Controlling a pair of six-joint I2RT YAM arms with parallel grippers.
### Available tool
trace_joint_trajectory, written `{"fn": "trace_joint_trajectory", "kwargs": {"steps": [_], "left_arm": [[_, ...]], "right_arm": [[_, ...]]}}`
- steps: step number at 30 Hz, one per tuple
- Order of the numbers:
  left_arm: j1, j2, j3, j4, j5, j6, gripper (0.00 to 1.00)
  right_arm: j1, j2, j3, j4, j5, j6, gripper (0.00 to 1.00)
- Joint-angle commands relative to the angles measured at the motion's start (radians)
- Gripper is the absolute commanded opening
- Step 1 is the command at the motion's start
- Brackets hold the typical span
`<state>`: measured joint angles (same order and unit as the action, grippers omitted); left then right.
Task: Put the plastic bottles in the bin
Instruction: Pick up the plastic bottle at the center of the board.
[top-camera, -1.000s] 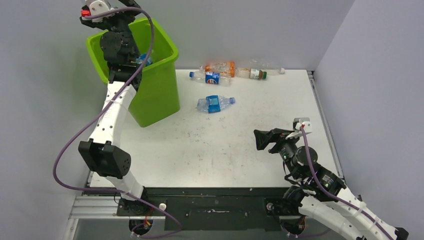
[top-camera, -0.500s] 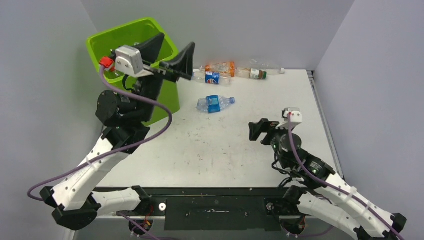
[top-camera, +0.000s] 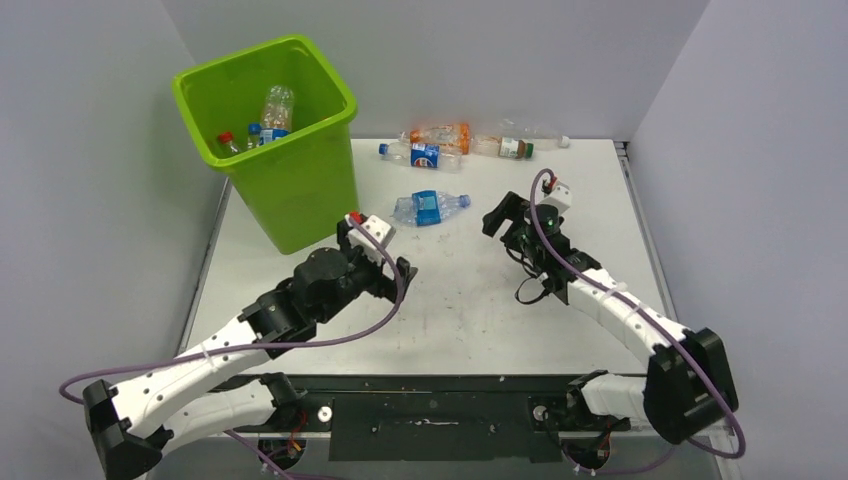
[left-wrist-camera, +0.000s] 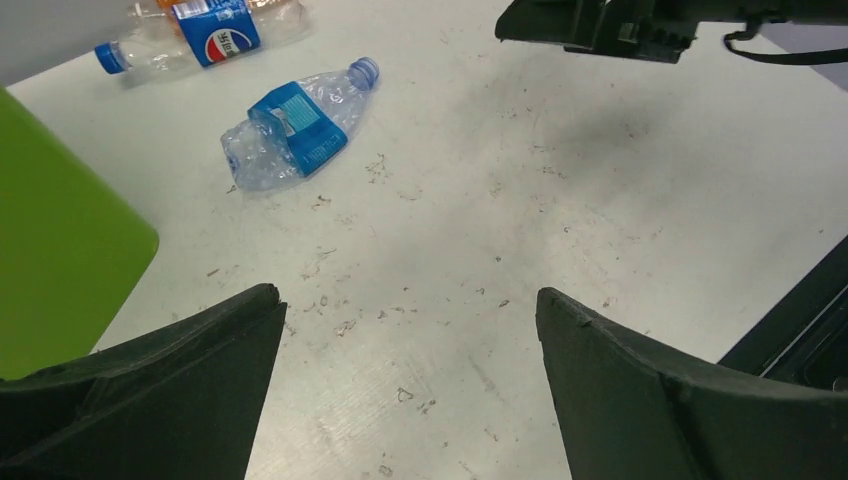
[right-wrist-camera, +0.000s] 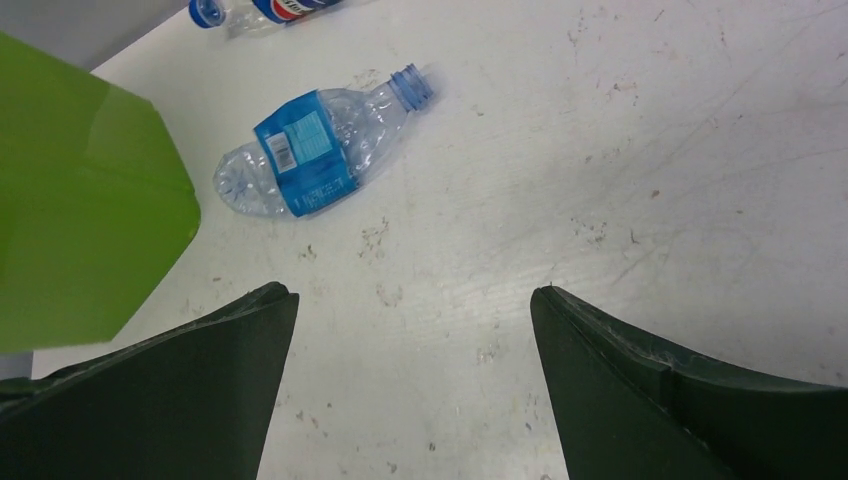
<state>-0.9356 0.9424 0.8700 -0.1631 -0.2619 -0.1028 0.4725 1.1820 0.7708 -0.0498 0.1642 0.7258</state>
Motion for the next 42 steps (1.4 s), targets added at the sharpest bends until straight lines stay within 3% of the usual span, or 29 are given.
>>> {"fn": "trace_joint_trajectory", "kwargs": {"steps": [1,6,15,21,31,42], "left_arm": [[-0.002,-0.174,-0.073,0.031,-0.028,-0.037,0.96],[-0.007,-0.273,-0.198,0.113,-0.038,-0.038,0.96],[-0.012,-0.313,-0.233,0.132,-0.141,-0.065,0.96],[-0.016,-0.331,-0.25,0.147,-0.206,-0.071,0.96],[-0.018,-0.334,-0.263,0.148,-0.249,-0.071,0.96],[-0.021,-0.32,-0.266,0.148,-0.252,-0.071,0.96]], "right_arm": [[-0.065,0.141,0.02,0.198,-0.149,0.096,0.9],[-0.076,0.274,0.041,0.338,-0.1,0.191,0.9],[-0.078,0.548,0.189,0.361,0.011,0.407,0.91],[-0.074,0.659,0.236,0.364,0.051,0.468,0.92],[-0.014,0.832,0.418,0.326,0.028,0.48,0.92],[-0.011,0.979,0.627,0.144,0.048,0.42,0.94]]}}
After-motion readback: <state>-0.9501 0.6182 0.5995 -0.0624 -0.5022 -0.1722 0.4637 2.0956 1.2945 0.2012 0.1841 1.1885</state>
